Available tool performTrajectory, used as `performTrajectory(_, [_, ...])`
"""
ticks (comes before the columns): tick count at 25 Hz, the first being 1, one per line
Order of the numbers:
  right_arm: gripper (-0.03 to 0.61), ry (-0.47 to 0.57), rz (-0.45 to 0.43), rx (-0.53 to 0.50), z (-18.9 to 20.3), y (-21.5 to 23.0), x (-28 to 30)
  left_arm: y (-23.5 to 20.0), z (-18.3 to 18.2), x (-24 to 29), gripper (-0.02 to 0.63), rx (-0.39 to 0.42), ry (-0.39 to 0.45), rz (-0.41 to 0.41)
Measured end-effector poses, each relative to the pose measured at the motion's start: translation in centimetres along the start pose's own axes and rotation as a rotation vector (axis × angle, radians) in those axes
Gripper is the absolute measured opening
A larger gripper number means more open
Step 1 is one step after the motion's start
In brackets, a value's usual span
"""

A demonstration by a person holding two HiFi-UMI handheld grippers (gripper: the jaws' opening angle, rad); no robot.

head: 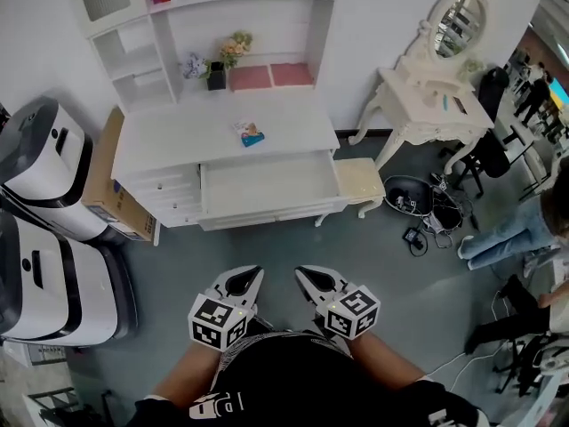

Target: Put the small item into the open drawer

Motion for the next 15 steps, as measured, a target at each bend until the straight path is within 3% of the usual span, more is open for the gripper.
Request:
performTrajectory(6, [0.009, 0.003, 0.025, -0.032, -5.3, 0.4, 7.2, -8.6, -5.6, 1.2, 0.014, 0.014, 0.052, 0.001])
performTrajectory(15, [0.009, 0.027, 0.082, -0.034, -11.4, -0.4, 17.0, -19.7, -11.2, 0.7, 0.014, 0.052, 0.031, 0.038])
Point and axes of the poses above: the fingertips, and each gripper's own axes: x forward along the fingers, y to its right, z out of its underside, the point moved 10 cm from there along -x, backward along the fingers, and after that the axes turned 14 degrees about z, right-handed, at the moved point
